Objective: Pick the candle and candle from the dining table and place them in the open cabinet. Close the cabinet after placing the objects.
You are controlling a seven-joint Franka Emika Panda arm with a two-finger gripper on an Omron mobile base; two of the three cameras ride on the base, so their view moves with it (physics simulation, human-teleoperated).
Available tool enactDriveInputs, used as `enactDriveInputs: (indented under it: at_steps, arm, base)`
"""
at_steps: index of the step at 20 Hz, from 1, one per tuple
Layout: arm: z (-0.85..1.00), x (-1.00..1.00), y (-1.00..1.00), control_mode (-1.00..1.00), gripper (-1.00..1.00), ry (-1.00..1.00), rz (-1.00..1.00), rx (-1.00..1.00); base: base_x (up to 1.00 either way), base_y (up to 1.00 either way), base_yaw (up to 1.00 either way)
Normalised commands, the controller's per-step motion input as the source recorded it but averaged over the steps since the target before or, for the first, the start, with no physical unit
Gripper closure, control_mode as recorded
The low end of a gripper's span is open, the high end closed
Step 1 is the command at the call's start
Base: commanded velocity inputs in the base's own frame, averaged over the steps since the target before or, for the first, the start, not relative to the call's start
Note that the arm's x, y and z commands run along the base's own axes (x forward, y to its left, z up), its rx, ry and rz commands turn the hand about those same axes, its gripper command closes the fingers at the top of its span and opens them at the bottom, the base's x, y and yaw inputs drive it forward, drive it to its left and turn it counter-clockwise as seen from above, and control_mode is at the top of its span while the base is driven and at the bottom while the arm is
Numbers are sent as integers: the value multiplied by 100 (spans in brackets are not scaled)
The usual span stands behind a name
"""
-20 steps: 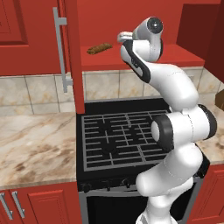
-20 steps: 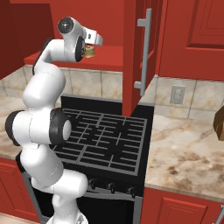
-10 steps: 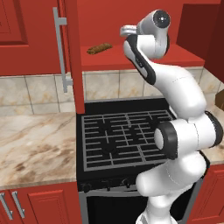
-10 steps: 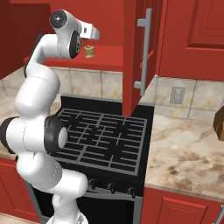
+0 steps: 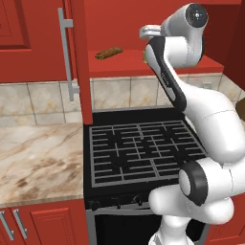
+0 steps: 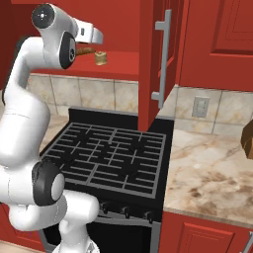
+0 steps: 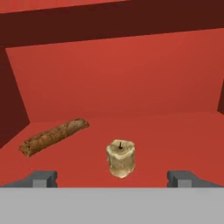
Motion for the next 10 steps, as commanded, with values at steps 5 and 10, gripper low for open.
enactDriveInputs:
  at_steps: [5, 10]
  arm:
    - [30, -100, 0, -100, -100, 13, 0, -1]
    - [33, -100, 0, -100, -100, 30, 0, -3]
  base:
    - [0, 0, 0]
    - [0, 0, 0]
